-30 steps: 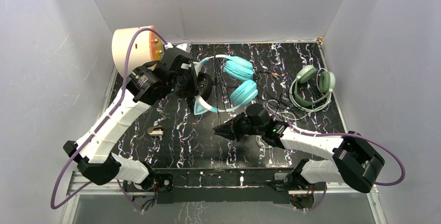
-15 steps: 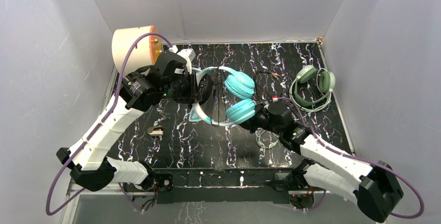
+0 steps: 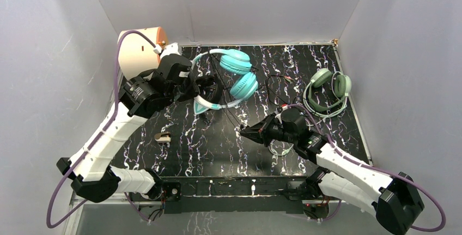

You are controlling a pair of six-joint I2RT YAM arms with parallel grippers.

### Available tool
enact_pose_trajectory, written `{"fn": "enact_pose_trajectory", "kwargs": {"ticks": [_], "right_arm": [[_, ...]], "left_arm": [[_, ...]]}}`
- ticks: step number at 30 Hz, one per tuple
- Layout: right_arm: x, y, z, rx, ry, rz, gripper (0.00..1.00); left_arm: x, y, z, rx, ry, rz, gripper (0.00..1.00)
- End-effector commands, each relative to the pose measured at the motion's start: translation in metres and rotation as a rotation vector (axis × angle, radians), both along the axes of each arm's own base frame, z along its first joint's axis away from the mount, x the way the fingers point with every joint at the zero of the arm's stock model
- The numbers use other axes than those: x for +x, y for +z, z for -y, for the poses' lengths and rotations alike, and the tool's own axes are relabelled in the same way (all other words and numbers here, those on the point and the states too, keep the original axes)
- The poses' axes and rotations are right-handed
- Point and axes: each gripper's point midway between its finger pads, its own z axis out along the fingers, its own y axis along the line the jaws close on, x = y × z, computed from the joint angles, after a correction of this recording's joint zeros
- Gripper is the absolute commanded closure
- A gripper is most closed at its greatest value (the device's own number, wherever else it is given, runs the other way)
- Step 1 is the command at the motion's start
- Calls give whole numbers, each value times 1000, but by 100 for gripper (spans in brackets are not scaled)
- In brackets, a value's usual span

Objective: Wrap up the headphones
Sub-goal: Wrap the headphones cable around the headphones.

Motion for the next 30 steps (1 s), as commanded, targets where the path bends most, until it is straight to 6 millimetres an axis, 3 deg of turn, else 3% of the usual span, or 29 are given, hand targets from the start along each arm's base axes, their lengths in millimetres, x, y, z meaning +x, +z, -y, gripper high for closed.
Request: {"fn": "enact_pose_trajectory", "kwargs": {"ticks": [1,5,10,18,21,24,26,27,30], "right_arm": [[-4,6,2,21,16,44,100],[-9,-5,4,49,17,15,100],[-4,-9,9,57,-14,52,100],[36,12,40,-8,69,486,100],[52,31,55,-33,129,634,100],[71,61,67,-30,183,752,100],[81,79,73,-36,226,793,100],[93,100,80,-97,264,860,100],[101,127,83,-164,282,968,100]], "left_arm": [[5,60,-22,-146,136,185,100],[1,79,-22,-197,111,231,100],[-7,77,-8,-167,-7,198,100],[-43,50,33,-67,-488,138,100],[-69,32,58,-77,-740,67,100],[-81,13,64,-49,-879,42,100],[-77,2,62,3,-918,73,100],[-62,-14,52,116,-898,107,100],[-57,-27,57,139,-919,77,100]]}}
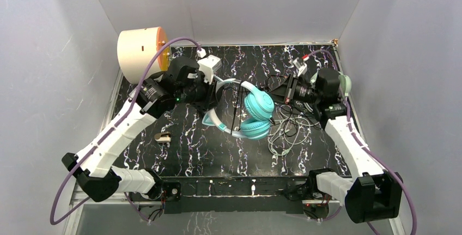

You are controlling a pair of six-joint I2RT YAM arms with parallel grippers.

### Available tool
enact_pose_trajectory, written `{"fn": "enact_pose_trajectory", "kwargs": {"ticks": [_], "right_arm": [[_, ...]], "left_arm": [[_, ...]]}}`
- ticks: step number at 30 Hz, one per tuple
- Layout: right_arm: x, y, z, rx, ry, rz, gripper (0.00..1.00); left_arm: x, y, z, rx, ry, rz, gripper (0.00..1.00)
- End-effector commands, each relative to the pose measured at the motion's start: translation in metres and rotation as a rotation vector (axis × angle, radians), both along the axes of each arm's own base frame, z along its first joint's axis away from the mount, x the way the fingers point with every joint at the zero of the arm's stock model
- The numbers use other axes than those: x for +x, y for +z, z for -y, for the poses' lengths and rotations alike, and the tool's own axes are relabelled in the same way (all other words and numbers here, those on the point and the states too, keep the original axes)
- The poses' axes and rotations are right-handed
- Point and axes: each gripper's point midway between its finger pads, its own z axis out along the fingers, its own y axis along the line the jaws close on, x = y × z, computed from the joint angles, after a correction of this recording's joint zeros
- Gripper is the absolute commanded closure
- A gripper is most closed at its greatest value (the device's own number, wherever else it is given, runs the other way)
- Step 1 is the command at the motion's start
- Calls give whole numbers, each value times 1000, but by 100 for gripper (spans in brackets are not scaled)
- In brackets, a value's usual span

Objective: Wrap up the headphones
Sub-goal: Wrap the headphones cable around the headphones.

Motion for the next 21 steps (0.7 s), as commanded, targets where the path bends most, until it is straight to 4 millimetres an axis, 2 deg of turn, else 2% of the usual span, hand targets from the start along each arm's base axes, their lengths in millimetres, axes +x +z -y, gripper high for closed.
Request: {"fn": "enact_pose_trajectory", "kwargs": {"ticks": [1,5,8,11,17,21], "right_arm": [[16,47,13,-113,17,293,100],[15,69,11,-130,68,410,99],[10,78,13,-143,73,496,92],[3,87,11,-114,90,554,90],[-16,106,11,-20,66,710,97],[-21,109,15,-5,5,809,99]], "left_arm": [[-21,-2,5,10,-194,15,100],[-18,-21,11,33,-225,-13,100],[-15,-30,16,41,-227,-27,100],[-16,-40,22,31,-238,-62,100],[-22,-64,24,33,-234,-129,100],[-29,-77,19,55,-232,-170,100]]}}
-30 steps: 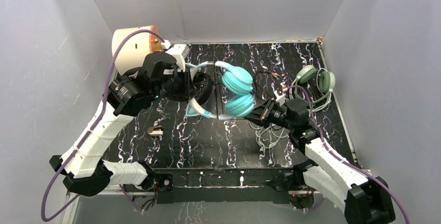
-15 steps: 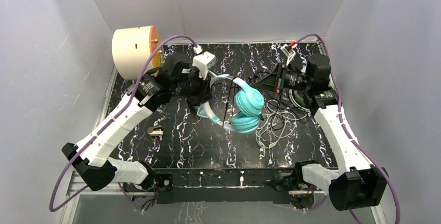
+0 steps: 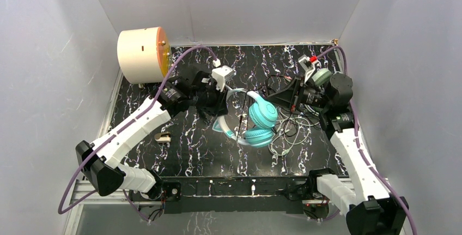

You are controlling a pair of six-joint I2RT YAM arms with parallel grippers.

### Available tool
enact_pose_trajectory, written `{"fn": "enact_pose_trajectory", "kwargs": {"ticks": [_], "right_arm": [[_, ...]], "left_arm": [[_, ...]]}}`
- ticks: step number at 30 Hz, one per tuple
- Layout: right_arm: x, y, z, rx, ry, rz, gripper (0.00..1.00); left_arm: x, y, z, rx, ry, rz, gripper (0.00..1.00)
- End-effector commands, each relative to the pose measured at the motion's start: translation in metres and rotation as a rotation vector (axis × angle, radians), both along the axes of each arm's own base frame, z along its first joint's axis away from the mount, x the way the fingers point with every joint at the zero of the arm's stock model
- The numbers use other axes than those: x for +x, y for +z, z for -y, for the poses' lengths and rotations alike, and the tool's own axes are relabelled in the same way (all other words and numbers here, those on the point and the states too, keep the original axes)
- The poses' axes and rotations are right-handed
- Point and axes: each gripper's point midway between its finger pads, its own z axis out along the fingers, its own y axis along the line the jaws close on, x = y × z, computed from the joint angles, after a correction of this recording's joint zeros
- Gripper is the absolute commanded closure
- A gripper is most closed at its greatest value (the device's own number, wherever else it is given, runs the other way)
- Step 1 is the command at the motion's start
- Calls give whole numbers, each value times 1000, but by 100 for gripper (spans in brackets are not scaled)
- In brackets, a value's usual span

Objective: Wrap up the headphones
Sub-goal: Wrap the headphones cable around the headphones.

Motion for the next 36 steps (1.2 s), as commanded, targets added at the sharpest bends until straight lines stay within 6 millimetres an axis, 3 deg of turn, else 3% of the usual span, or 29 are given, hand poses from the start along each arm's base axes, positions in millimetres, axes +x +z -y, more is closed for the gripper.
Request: {"fn": "enact_pose_trajectory", "kwargs": {"ticks": [1,3,6,13,16,18,24,30,36], "right_arm": [[6,50,10,92,-102,347,98],[4,49,9,93,-90,371,92],[9,49,9,78,-89,366,91],[28,52,11,87,-169,185,87],[24,62,11,143,-178,144,76],[25,62,12,169,-194,107,100],[20,61,7,161,-127,91,100],[2,69,4,121,-28,198,100],[-1,47,4,43,9,169,99]], "left_arm": [[-38,-20,-14,56,-98,-114,100],[-38,-21,-15,57,-97,-116,100],[-37,-19,-14,61,-101,-112,100],[-28,-14,-16,74,-66,-81,100],[-26,-12,-20,86,-44,-67,100],[-27,-10,-22,88,-37,-62,100],[-26,-6,-26,91,-5,-63,100],[-22,-18,-30,136,44,-90,100],[-12,-21,-37,165,162,-102,100]]}}
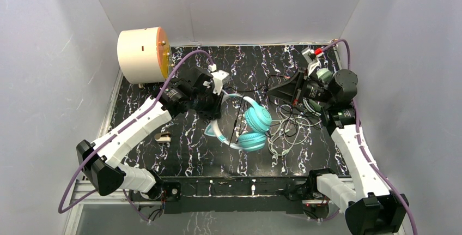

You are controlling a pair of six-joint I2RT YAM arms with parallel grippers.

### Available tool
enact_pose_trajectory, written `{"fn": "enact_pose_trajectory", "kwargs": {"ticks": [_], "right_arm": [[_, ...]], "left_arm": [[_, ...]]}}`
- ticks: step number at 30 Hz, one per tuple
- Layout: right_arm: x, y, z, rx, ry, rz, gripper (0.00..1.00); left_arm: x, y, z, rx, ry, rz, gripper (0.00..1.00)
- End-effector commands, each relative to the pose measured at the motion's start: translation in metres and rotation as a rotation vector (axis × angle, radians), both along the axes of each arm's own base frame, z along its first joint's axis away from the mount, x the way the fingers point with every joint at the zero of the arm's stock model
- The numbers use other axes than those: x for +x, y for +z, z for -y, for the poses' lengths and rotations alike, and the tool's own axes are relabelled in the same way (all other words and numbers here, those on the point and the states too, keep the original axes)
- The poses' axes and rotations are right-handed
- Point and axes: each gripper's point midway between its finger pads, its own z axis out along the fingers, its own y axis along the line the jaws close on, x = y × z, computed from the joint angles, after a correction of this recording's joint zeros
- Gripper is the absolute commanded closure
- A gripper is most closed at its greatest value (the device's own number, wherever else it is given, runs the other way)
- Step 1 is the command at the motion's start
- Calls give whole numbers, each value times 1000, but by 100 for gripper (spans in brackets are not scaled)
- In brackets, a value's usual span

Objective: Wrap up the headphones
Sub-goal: Wrap the headphones cable around the headphones.

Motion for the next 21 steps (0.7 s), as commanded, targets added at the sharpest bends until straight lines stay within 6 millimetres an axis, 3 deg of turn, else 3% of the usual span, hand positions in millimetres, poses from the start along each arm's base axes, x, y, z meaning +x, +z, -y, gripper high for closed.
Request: {"fn": "enact_pose_trajectory", "kwargs": {"ticks": [1,8,16,21], "right_arm": [[-3,13,2,-23,11,114,98],[6,-10,-8,-37,45,-25,97],[25,-13,-11,-81,21,-164,94],[29,-35,-9,-139,-11,-297,92]], "left_arm": [[-3,4,-14,43,86,-20,100],[-4,1,-9,65,109,-91,100],[-69,-41,32,-140,-24,-486,100],[-82,-47,33,-182,30,-572,100]]}}
